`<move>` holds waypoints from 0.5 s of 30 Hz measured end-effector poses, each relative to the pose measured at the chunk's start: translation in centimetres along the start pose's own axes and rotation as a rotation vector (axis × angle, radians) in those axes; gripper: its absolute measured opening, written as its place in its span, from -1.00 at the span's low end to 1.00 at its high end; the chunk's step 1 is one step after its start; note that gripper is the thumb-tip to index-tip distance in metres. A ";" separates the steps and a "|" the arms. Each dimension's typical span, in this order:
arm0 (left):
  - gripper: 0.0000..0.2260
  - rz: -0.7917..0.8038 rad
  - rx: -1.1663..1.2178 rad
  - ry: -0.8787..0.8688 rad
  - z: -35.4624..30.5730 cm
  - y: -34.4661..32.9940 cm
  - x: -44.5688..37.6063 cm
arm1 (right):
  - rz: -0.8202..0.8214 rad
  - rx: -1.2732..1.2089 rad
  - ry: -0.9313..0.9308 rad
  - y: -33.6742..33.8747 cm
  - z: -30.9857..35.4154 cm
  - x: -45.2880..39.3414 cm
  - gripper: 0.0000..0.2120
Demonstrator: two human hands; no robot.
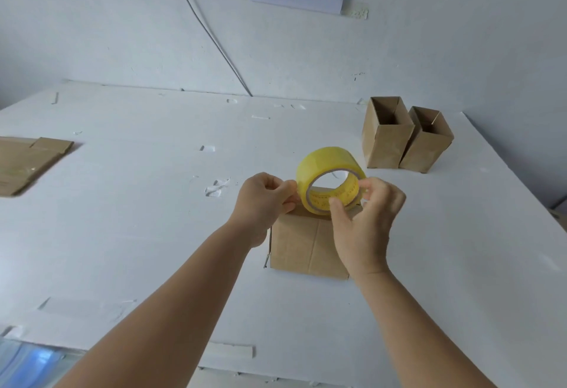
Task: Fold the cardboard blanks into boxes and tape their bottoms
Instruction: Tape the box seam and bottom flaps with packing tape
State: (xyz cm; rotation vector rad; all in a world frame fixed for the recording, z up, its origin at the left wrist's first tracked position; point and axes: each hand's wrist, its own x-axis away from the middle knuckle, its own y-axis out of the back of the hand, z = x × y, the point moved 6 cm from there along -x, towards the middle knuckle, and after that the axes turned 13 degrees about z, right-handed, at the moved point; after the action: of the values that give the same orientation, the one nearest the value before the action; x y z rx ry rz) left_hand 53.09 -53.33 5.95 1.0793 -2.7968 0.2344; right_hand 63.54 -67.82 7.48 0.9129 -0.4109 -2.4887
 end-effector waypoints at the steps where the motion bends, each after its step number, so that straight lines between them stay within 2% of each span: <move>1: -0.84 0.000 0.002 0.000 0.1 0.1 0.0 | 0.008 -0.018 -0.090 0.0 -0.6 -0.1 -0.56; 4: -0.85 0.000 0.018 0.003 0.3 0.2 -0.2 | 0.219 -0.045 -0.359 -0.5 -2.2 -0.8 -0.49; 7: -0.85 0.011 0.038 0.015 0.2 0.3 -0.4 | 0.467 0.054 -0.398 -0.9 -2.3 -1.8 -0.65; 12: -0.84 0.037 0.129 0.045 0.5 0.3 -0.6 | 0.525 -0.020 -0.319 -1.0 -1.3 -3.4 -0.73; 15: -0.86 -0.013 0.137 0.034 0.3 1.1 -0.8 | 0.502 0.034 -0.320 -1.5 -1.6 -3.0 -0.75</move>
State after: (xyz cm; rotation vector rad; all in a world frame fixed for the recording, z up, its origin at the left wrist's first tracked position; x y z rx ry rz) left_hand 52.89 -52.10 5.45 1.1103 -2.7774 0.4450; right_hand 66.22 -65.22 7.30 0.3557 -0.6938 -2.1558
